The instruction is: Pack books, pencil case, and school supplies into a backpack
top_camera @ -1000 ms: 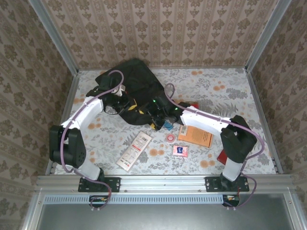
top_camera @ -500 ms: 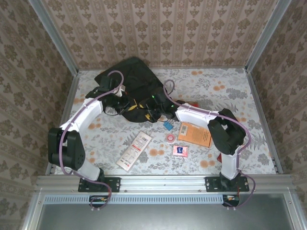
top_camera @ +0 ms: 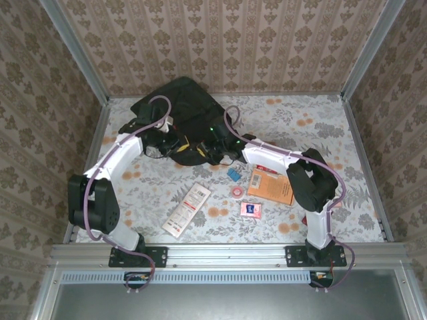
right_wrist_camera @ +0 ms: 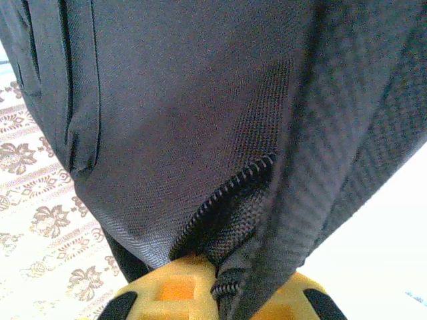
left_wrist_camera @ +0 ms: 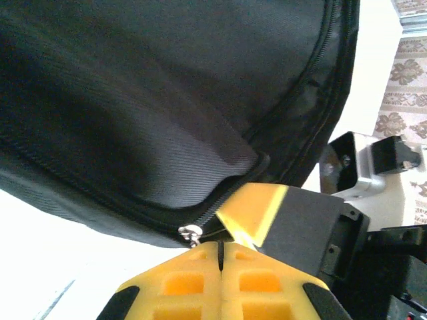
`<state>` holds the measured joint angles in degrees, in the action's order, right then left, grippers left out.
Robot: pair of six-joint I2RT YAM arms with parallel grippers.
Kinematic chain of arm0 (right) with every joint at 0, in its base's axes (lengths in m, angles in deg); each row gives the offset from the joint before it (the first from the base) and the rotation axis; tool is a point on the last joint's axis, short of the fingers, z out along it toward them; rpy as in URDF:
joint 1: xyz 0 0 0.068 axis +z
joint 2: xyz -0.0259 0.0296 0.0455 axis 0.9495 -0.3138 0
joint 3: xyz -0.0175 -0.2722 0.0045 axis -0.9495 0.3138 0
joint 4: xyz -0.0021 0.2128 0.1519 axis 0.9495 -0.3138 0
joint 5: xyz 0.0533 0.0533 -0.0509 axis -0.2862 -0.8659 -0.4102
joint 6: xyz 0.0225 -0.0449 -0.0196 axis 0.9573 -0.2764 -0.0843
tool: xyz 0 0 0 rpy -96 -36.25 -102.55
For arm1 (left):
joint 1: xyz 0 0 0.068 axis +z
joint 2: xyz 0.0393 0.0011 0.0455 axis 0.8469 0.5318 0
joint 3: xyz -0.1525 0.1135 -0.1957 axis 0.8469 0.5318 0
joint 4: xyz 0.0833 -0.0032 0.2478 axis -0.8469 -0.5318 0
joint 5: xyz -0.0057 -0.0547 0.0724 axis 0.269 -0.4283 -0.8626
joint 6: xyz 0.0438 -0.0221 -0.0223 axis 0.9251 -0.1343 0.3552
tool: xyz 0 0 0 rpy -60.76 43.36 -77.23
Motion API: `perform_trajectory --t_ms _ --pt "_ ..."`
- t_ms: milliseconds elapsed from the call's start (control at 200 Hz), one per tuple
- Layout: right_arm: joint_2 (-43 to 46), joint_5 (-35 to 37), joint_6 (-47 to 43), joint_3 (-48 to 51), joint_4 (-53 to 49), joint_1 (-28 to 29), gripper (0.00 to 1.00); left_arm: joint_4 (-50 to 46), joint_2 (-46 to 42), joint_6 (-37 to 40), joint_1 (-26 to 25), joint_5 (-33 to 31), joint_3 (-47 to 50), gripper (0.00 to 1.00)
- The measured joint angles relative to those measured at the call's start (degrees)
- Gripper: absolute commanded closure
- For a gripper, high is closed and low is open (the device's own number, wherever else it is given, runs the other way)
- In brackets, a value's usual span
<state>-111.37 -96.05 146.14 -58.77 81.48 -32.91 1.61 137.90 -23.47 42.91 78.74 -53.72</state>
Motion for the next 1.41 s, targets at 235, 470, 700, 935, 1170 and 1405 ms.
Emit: perform_trajectory --t_ms 235,470,700,935,1170,1405 --pt "0.0 0.0 -6.29 -2.58 -5.4 -0.11 1.0 -2.4 1.14 2.01 2.97 -0.55 -0.79 1.0" --pt "0.0 -1.2 -9.9 -2.6 -7.56 -1.36 1.0 -3.87 2.03 3.32 3.45 -0.59 -1.29 1.0" --pt "0.0 -1.6 -13.29 -2.58 -8.04 -1.7 1.0 -6.19 2.25 5.4 5.73 -2.58 -3.5 1.0" --pt "0.04 -2.56 -15.1 -2.21 -7.15 -1.75 1.0 -8.74 2.25 7.72 6.01 -5.68 -6.08 1.0" --pt "0.63 -3.1 -16.81 -0.96 -6.29 -1.86 1.0 -10.08 2.25 8.87 8.15 -6.78 -6.08 1.0" --pt "0.68 -3.76 -19.54 -0.35 -6.75 -1.95 1.0 -10.12 2.25 8.92 10.4 -7.93 -6.08 1.0"
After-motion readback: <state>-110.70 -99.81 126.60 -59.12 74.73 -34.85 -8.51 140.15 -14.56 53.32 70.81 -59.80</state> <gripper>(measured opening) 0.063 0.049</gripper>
